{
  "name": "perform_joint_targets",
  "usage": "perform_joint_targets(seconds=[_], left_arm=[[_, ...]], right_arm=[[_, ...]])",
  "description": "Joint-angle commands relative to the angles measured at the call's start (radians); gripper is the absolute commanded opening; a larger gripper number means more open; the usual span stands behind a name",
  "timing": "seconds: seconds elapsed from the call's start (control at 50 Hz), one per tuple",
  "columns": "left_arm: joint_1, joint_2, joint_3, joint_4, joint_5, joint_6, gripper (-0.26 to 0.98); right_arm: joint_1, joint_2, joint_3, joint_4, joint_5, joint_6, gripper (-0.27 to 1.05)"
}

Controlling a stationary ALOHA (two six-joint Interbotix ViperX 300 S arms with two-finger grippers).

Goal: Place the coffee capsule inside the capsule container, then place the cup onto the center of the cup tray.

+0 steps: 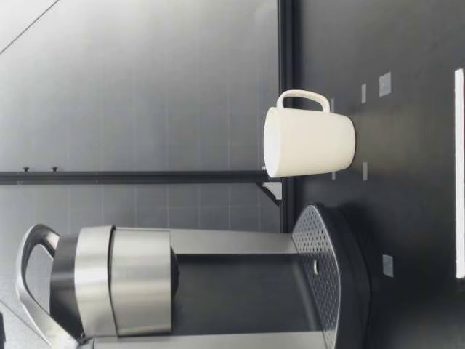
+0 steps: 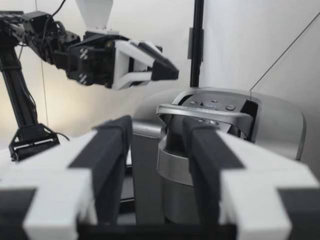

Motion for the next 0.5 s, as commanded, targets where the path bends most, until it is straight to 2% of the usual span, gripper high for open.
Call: perform_joint_targets(seconds=[0.0, 0.48], left_arm=[[-0.023, 0.006, -0.028, 0.002, 0.000, -0.005, 0.16], [-0.057, 0.100, -0.031, -0.002, 0.040, -0.038, 0.16]], right_arm=[[0.005, -0.011, -0.011, -0.003, -0.014, 0.003, 0.49], [0.023, -0.028, 0.000, -0.008, -0.014, 0.008, 0.49]])
